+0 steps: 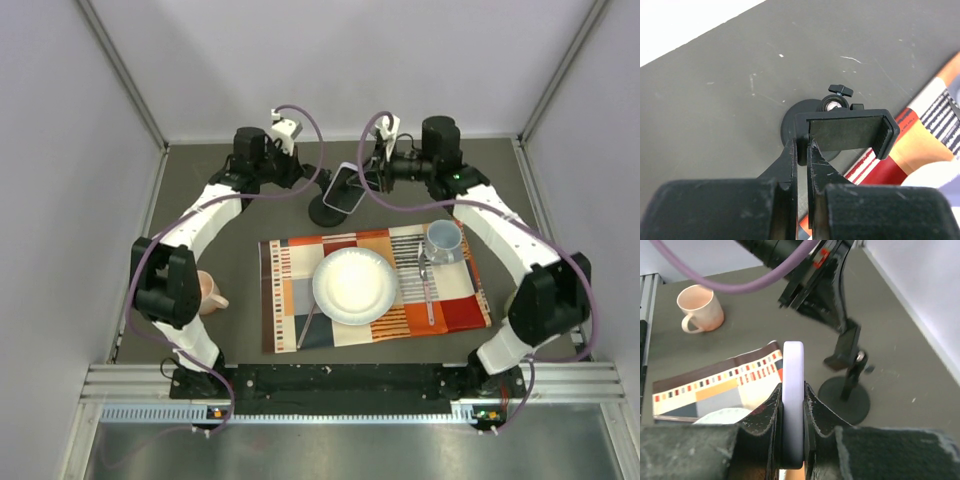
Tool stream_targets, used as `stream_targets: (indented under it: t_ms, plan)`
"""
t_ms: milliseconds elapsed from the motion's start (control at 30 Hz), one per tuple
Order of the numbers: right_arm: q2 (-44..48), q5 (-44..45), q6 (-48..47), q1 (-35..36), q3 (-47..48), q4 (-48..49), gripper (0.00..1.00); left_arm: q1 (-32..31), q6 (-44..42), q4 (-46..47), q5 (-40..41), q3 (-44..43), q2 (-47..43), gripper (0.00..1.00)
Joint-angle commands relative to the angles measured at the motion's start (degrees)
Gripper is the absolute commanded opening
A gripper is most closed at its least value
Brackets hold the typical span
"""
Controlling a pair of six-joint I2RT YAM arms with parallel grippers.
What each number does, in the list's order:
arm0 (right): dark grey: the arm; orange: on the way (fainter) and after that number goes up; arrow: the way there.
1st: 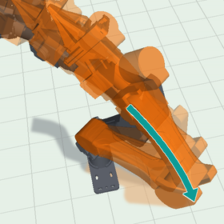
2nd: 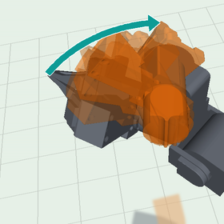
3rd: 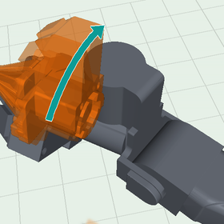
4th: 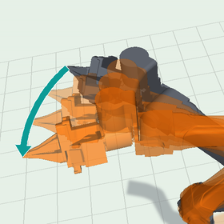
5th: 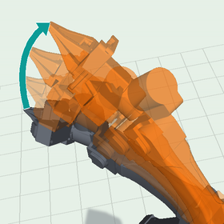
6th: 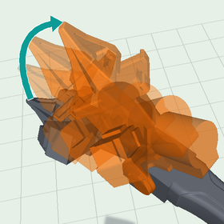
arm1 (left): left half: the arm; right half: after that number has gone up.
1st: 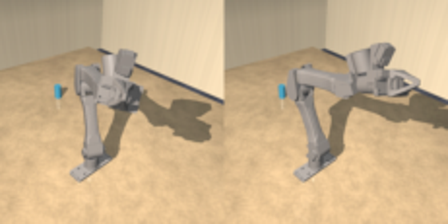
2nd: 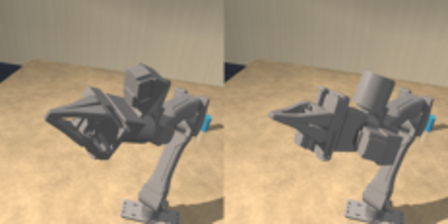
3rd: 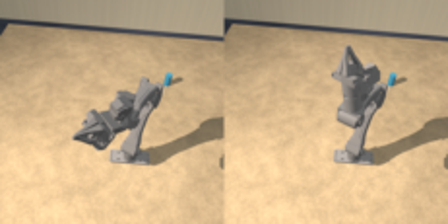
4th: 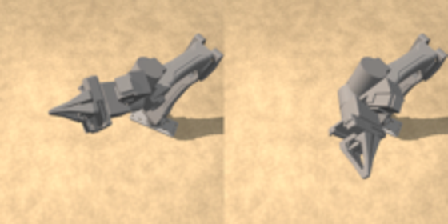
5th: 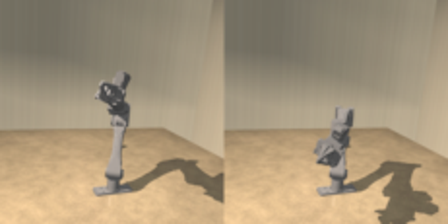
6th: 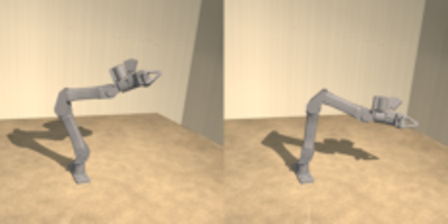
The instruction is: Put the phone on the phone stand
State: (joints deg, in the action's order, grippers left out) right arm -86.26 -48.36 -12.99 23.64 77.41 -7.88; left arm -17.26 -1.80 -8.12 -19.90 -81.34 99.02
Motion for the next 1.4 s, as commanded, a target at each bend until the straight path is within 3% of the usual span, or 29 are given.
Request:
stream_targets:
  t_ms: [0,233,433,833,1167,1267,1367]
  plan:
    - [-7.05,-19.46,-7.65,-1.31,10.12,7.01,0.00,-0.15,-4.69,6.45,-12.70,1.53,-3.49,0.00]
    - [-11.91,-29.33,-16.17,-0.79,16.90,3.66,0.00,0.21,-10.15,4.26,-19.03,-0.04,-2.44,0.00]
    - [-18.76,-34.25,-15.40,0.44,24.61,3.66,0.00,0.21,-11.82,4.69,-20.26,-2.33,-0.76,0.00]
    - [-29.13,-35.14,-15.84,0.62,33.50,3.66,0.00,0.21,-15.42,-0.05,-21.40,-10.49,3.27,0.00]
    - [-35.38,-35.93,-13.47,0.53,39.92,4.71,0.00,0.29,-18.24,-1.02,-22.90,-11.03,3.98,0.00]
    - [-37.31,-36.89,-8.91,0.53,41.60,8.30,0.00,0.56,-18.85,-0.85,-22.46,-11.03,4.07,0.00]
    - [-36.97,-38.03,2.06,0.27,37.66,24.00,0.00,1.08,-18.15,0.91,-22.72,-10.16,3.55,0.00]
